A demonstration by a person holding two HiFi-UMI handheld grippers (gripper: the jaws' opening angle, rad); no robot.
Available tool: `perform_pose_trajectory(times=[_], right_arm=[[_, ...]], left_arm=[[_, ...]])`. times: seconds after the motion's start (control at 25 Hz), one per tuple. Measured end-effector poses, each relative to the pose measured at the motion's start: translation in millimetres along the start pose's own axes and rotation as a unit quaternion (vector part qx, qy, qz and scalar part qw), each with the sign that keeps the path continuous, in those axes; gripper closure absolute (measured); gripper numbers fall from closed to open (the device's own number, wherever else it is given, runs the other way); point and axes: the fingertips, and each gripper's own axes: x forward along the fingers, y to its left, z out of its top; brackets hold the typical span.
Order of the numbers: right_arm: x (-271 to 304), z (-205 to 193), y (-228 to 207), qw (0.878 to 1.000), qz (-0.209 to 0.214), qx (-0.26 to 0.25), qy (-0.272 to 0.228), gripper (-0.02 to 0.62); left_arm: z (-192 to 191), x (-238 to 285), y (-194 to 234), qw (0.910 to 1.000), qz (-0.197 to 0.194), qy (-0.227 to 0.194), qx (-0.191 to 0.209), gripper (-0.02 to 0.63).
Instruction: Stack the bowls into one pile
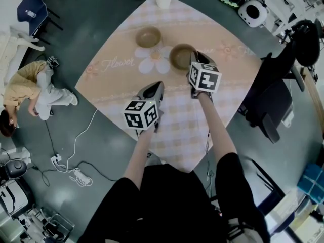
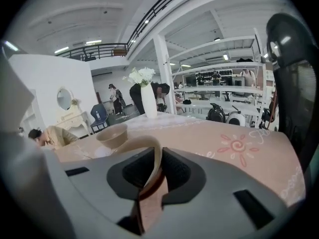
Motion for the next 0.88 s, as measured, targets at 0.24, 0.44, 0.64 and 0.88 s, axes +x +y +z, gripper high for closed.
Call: perform_pose_trajectory(times=[0.24, 0.44, 0.64, 0.88], right_arm=[[0.7, -1.5, 0.1, 0.997, -0.022, -0.069, -0.005, 0.485], [4.5, -6.5, -3.3, 0.998, -0.027, -0.057, 0.001, 0.428], [7.6, -15.3, -7.7, 1.0, -0.016, 0.009, 0.021, 0.431], [10.5, -22.6, -9.5, 0.999, -0.013, 0.026, 0.038, 0.459]], left_arm=[[-2.7, -0.6, 1.3, 1.0, 0.0, 0.001, -0.003, 0.609], [-2.0, -2.3, 3.1, 1.0, 0.002, -0.001, -0.005, 0.609], [-1.4, -4.2, 6.4, 1.0, 0.006, -0.002, -0.007, 0.608], [-1.3, -5.4, 8.7, 0.9999, 0.011, -0.003, -0.008, 0.609]])
